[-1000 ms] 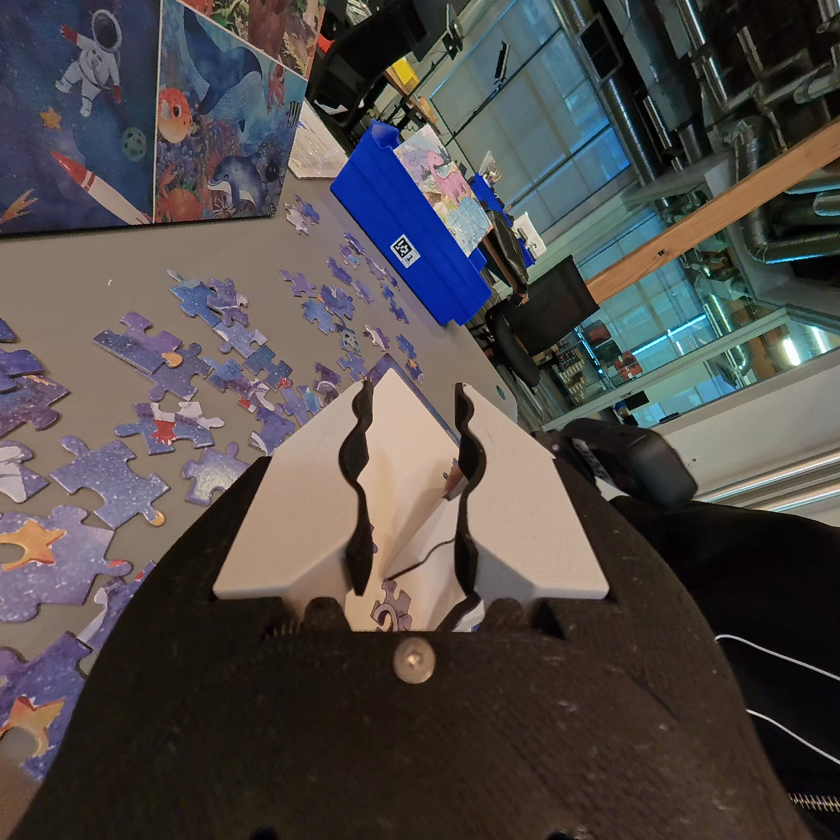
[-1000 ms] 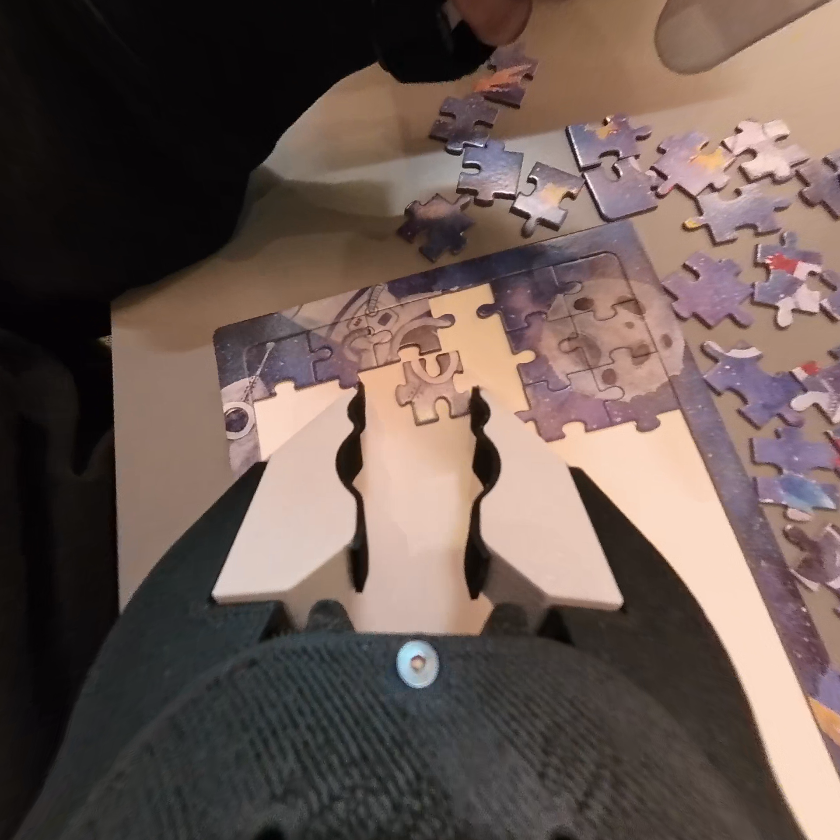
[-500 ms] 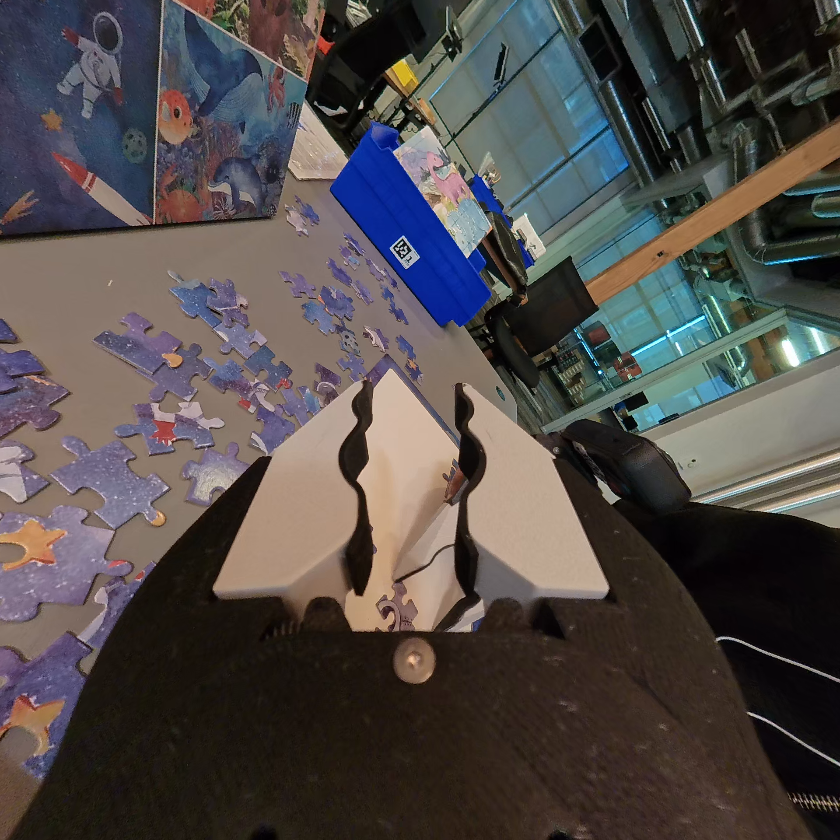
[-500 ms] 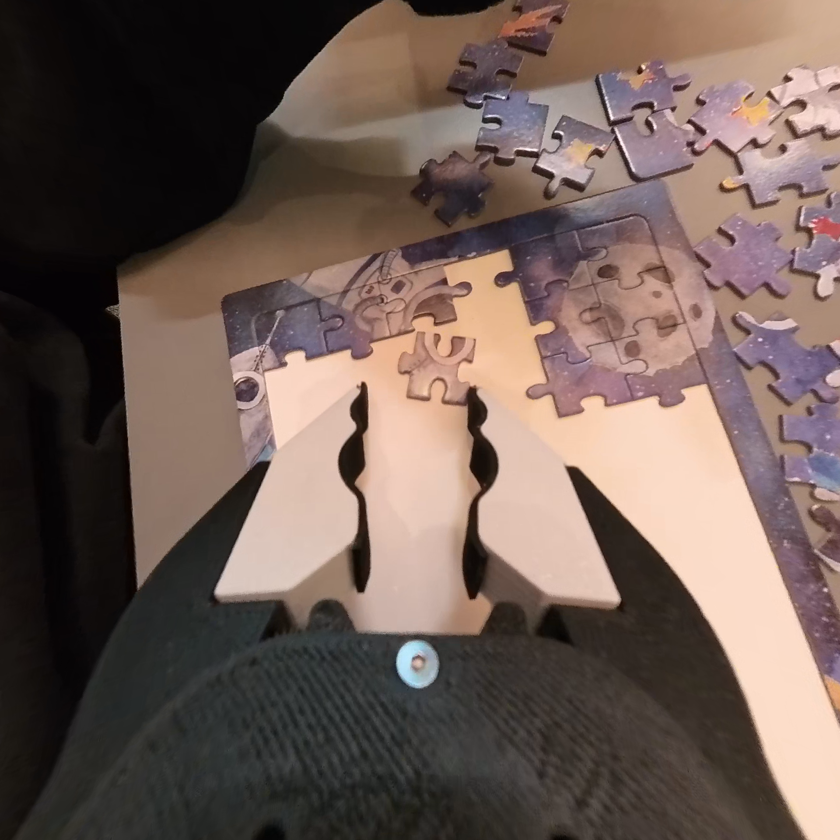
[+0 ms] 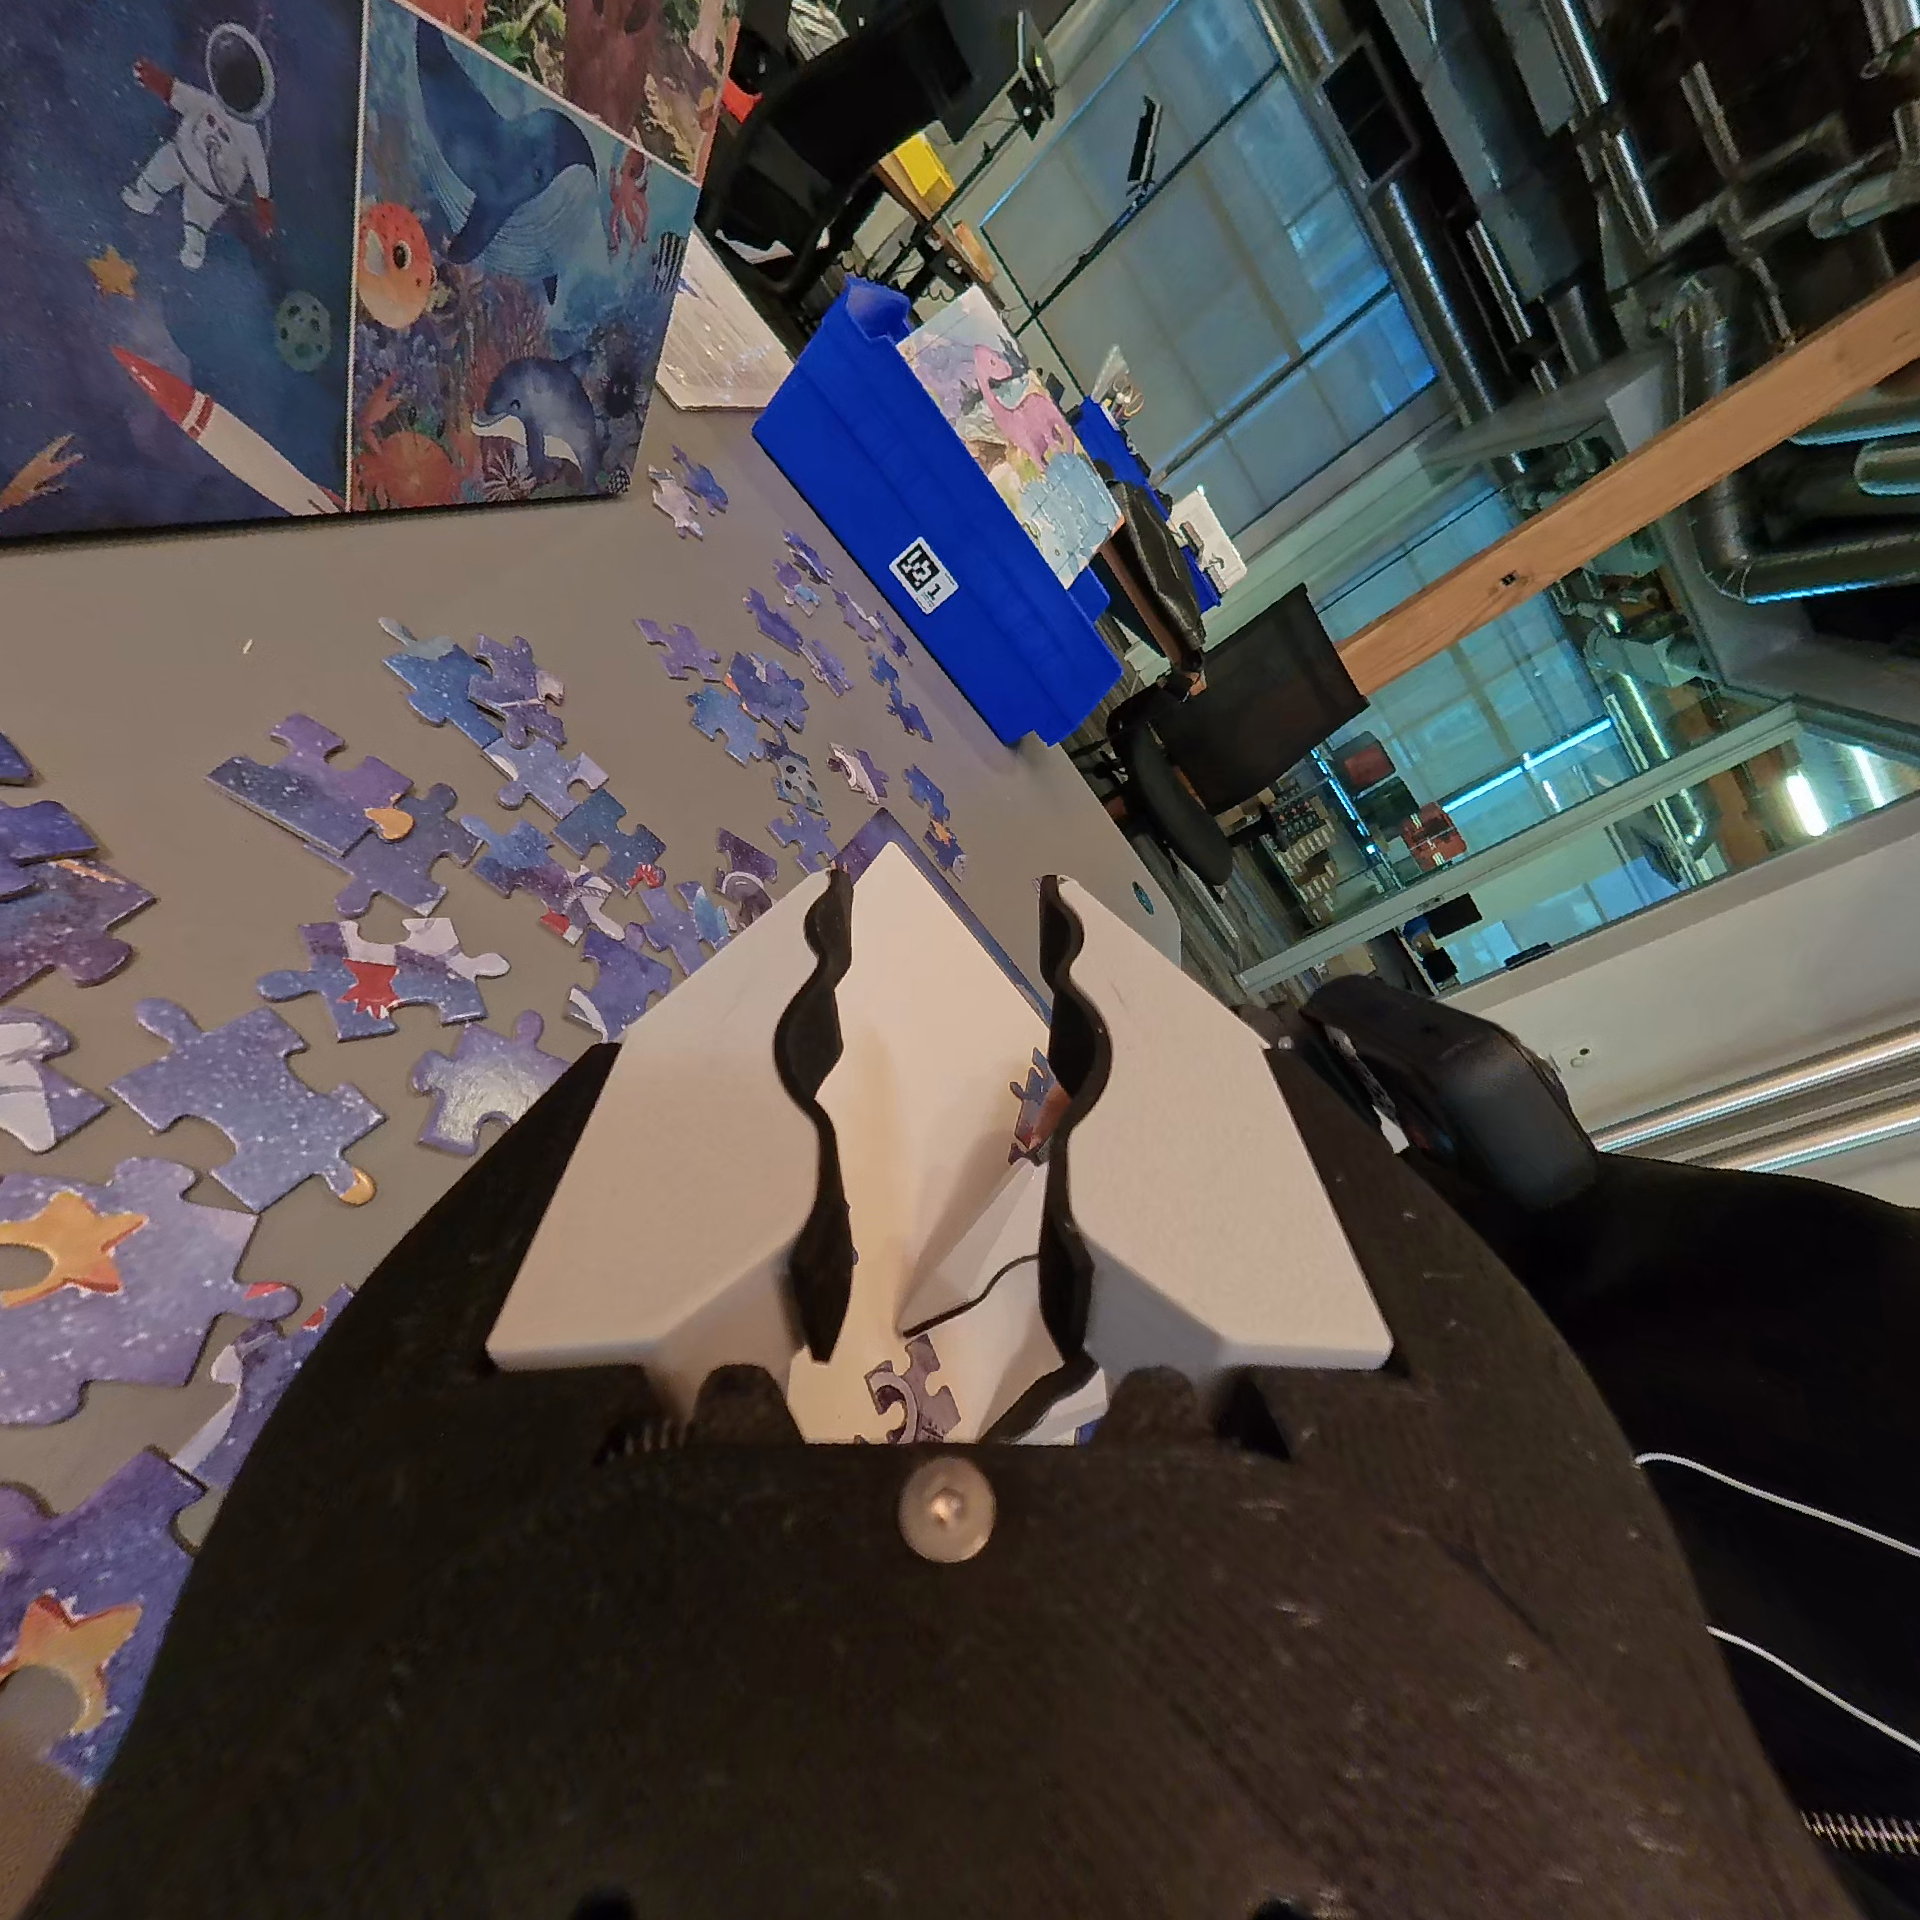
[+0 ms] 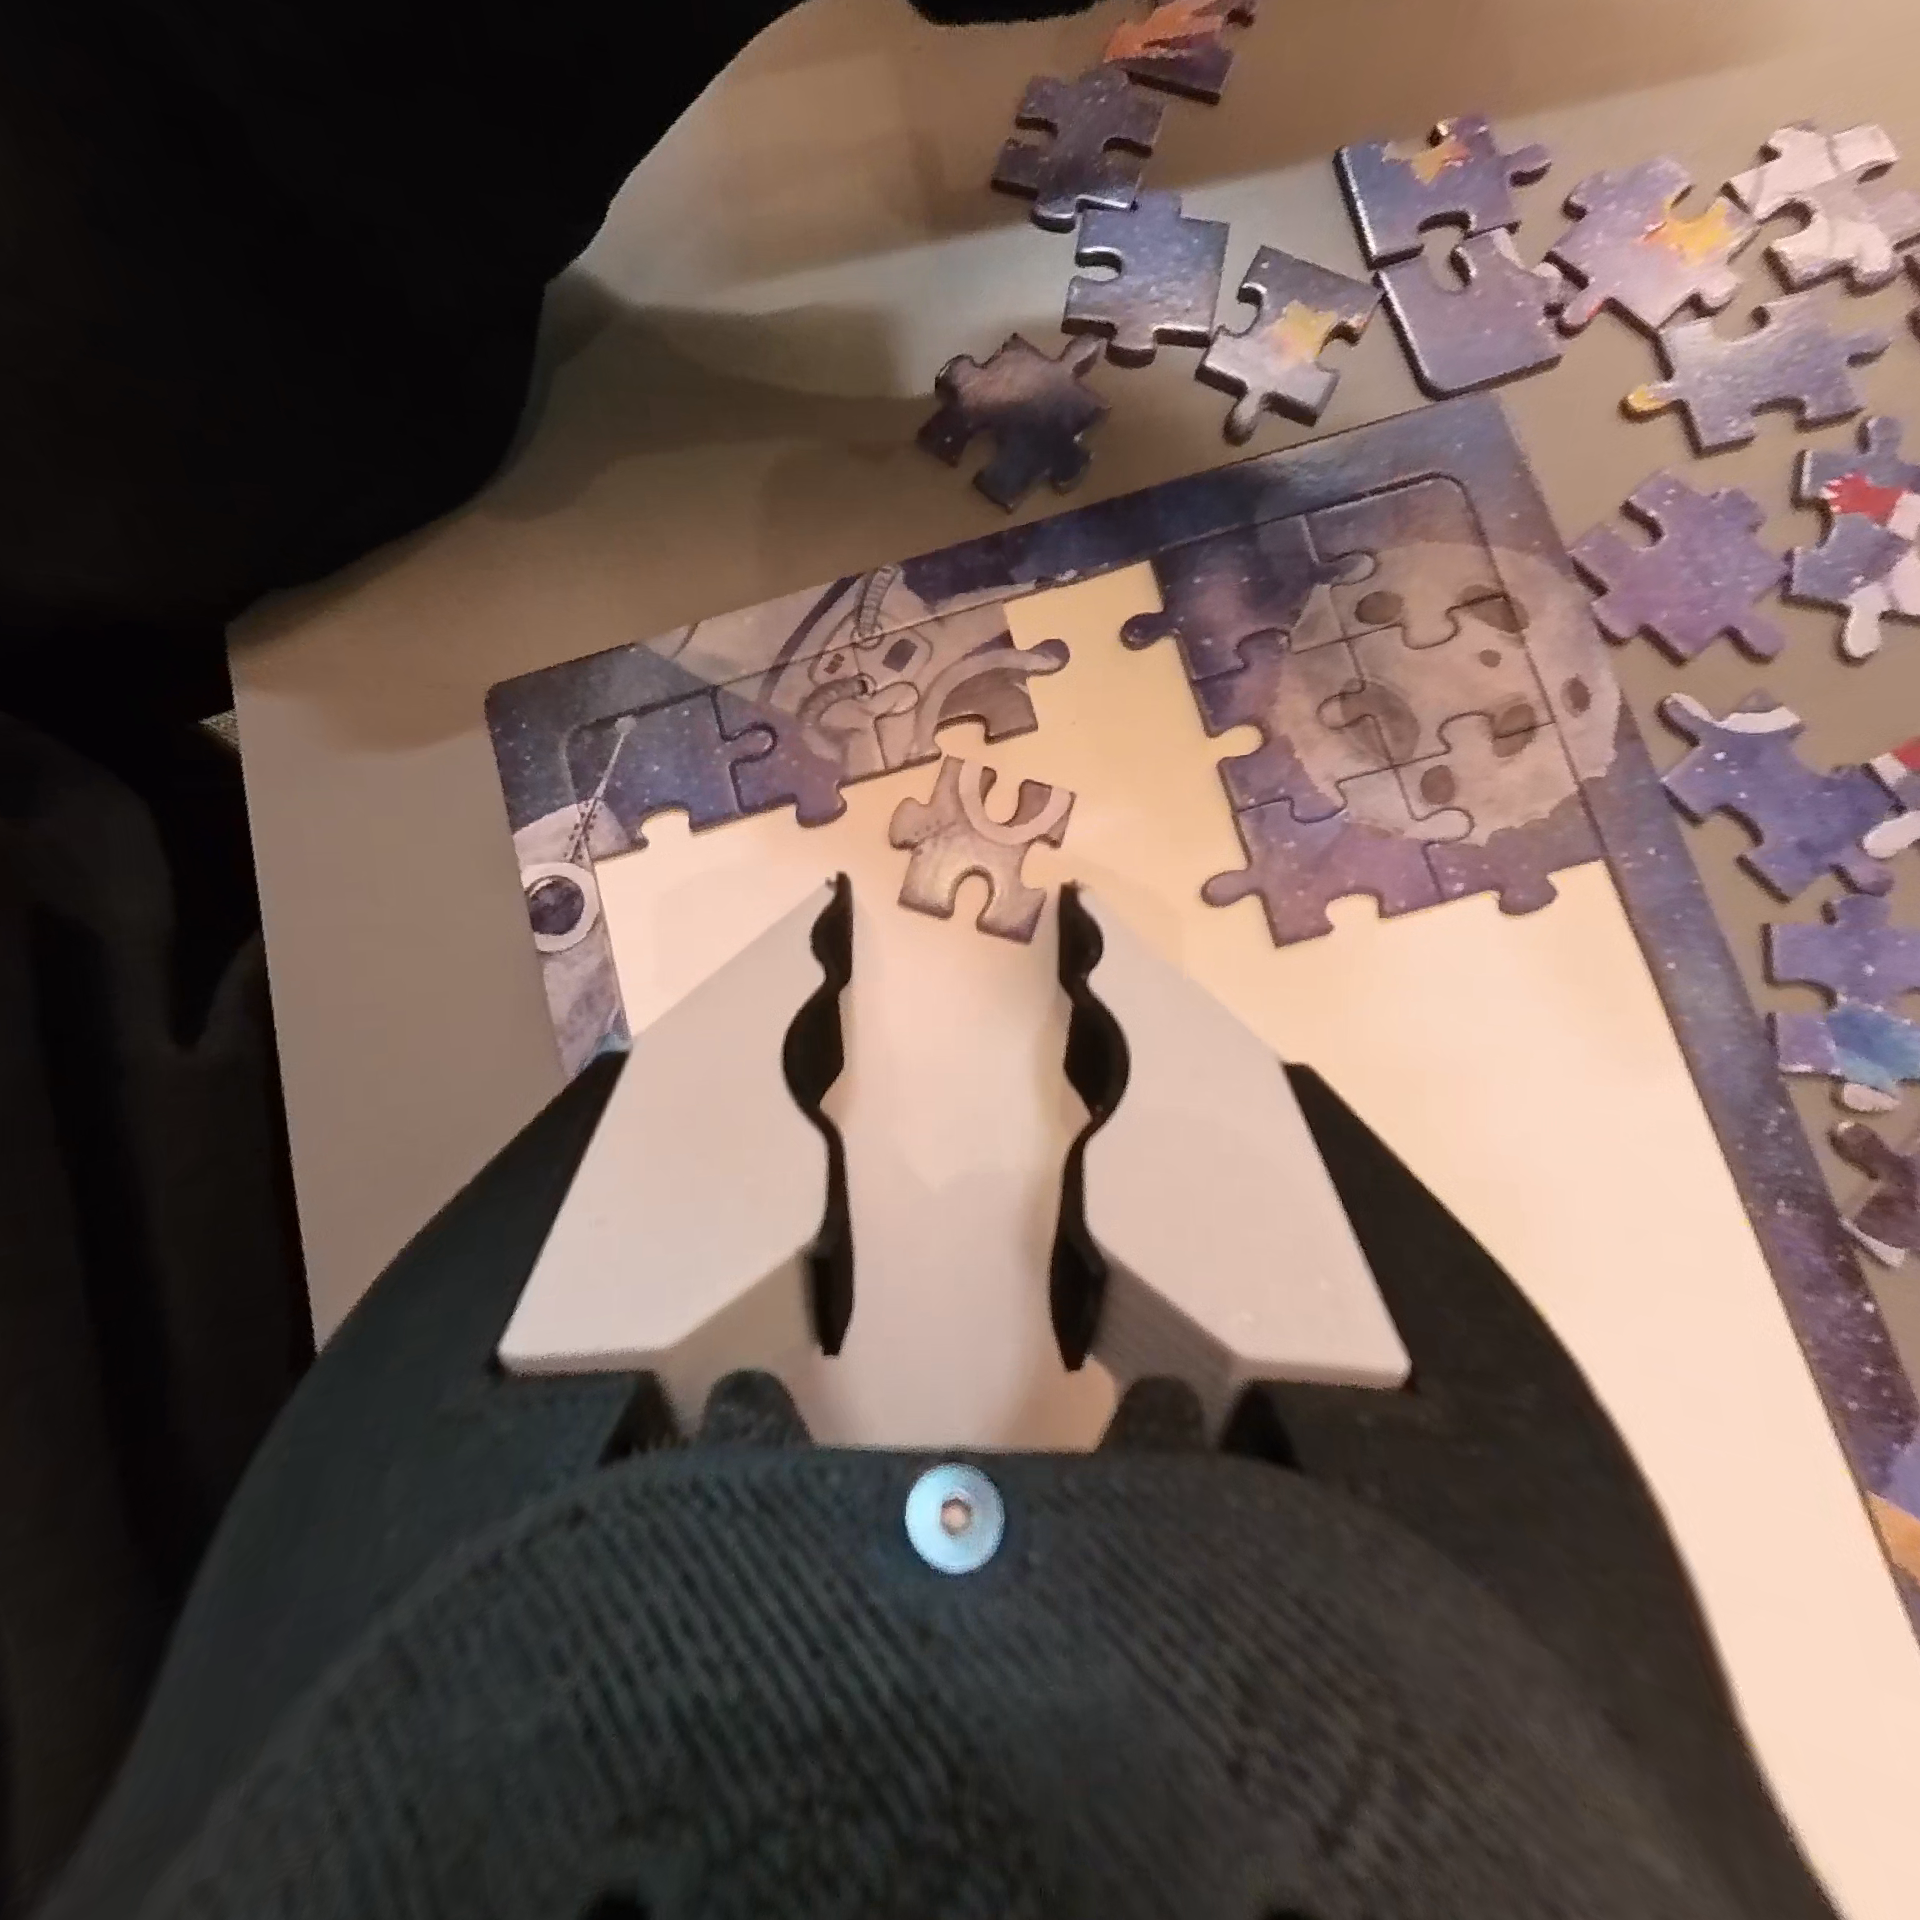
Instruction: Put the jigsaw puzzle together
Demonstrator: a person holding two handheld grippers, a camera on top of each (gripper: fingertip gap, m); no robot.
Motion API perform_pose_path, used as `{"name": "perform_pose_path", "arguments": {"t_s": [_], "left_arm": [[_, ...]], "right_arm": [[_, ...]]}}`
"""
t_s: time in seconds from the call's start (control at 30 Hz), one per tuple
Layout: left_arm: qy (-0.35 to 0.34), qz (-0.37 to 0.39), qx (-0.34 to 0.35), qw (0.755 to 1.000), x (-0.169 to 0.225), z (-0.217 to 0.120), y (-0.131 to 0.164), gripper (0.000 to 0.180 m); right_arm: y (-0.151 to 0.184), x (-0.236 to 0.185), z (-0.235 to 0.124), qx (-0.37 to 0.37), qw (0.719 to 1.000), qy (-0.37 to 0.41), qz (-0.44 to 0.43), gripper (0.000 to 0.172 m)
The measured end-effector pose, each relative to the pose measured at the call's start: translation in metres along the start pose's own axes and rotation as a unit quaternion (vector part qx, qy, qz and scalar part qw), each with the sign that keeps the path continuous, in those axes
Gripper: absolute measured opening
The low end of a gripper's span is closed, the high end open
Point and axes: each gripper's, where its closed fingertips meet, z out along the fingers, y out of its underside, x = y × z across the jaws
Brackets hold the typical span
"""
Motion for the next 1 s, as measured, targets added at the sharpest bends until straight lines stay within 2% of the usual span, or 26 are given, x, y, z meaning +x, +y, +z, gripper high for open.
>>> {"name": "perform_pose_path", "arguments": {"t_s": [0.43,0.67,0.83,1.0], "left_arm": [[0.0,0.0,0.0,1.0,-0.0001,-0.0001,0.0,0.034],[0.0,0.0,0.0,1.0,0.0001,-0.0003,-0.0002,0.034],[0.0,0.0,0.001,1.0,0.0002,-0.0006,-0.0005,0.034],[0.0,0.001,0.001,1.0,0.0006,-0.0008,-0.0006,0.034]], "right_arm": [[-0.004,0.0034,0.0049,-0.02,0.999,0.015,-0.03,0.033],[-0.0045,0.0019,0.0054,-0.023,0.998,-0.017,-0.052,0.021],[-0.004,0.0018,0.004,-0.023,0.996,-0.059,-0.062,0.021],[-0.0007,-0.0015,0.0013,-0.029,0.987,-0.105,-0.119,0.021]]}}
